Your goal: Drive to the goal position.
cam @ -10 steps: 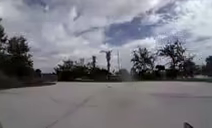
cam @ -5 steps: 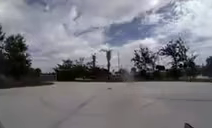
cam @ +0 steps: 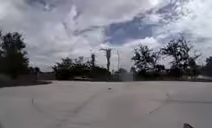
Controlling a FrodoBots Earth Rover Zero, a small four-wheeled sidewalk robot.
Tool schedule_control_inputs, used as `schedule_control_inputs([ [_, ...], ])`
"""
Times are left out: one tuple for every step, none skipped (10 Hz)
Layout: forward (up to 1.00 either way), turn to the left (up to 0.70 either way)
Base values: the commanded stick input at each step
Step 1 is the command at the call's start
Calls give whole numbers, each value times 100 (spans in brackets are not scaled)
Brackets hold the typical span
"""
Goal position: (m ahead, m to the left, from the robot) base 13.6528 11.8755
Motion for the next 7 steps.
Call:
schedule_control_inputs([
  [59, 1],
  [59, 1],
  [59, 1],
  [59, 1],
  [59, 1],
  [59, 1],
  [59, 1],
])
